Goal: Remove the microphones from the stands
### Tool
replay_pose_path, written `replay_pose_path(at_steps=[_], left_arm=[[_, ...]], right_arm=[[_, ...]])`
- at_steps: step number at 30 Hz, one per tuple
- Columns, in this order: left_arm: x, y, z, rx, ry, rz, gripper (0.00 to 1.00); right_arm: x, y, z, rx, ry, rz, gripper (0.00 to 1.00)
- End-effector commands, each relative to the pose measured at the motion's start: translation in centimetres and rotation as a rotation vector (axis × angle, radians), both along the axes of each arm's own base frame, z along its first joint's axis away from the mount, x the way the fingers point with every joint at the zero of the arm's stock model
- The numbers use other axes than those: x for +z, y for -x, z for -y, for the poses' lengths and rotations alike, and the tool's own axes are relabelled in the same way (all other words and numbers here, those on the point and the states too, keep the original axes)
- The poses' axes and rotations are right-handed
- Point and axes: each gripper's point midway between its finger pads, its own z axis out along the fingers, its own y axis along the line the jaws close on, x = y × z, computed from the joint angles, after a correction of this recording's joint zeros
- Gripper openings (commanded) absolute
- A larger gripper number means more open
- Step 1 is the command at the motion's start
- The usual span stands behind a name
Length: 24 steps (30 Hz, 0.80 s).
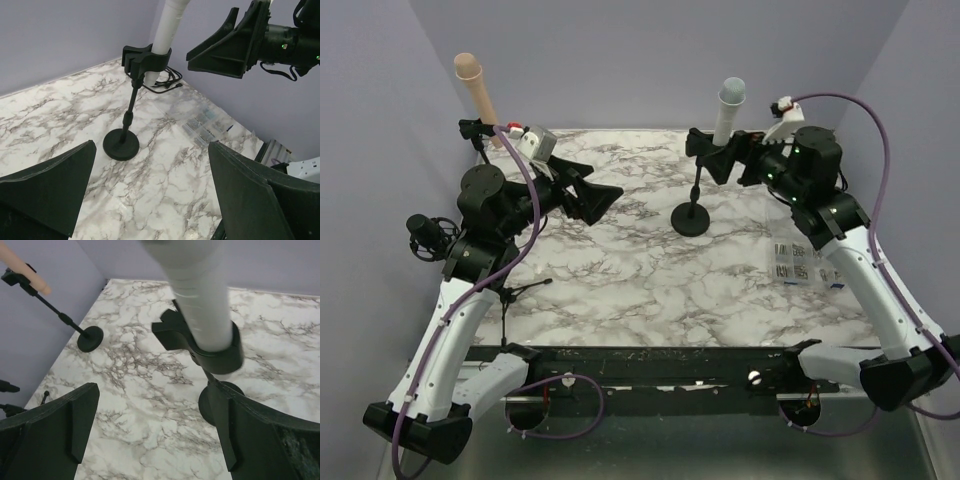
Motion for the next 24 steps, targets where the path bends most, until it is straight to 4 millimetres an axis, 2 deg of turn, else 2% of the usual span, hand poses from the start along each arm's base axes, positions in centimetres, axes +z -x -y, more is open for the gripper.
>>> replay_pose_path(at_steps=[1,4,7,11,18,24], left_arm=[[-1.2,0.3,0.0,-0.008,-0.035,0.007,0.99],[-1.5,0.2,-0.1,0.003,-0.045,0.007,0.99],[-1.4,0.7,0.1,-0.021,-0.043,0.026,0.99],[-1.3,1.2,0.6,-0.067,-0.019,0.038,0.99],[-1.7,0.8,1.0,-0.074,-0.013,-0.005,0.99],[-1.9,0.6,0.9,-0.069,-0.015,-0.010,0.99]], right_arm=[[2.5,-1.5,-0.7,-0.194,0.102,0.085,1.00],[3.0,-2.1,0.5,-0.371,0.115,0.103,1.00],[3.9,-2.4,0.9,-0.449,0.116,0.137,1.00],[5.0,-3.2,0.9,-0.483,0.113,0.183,1.00],[4.8,-5.3,0.5,-0.520,0.192,0.192,1.00],[4.6,-6.5,0.4,-0.568,0.232,0.208,0.89]])
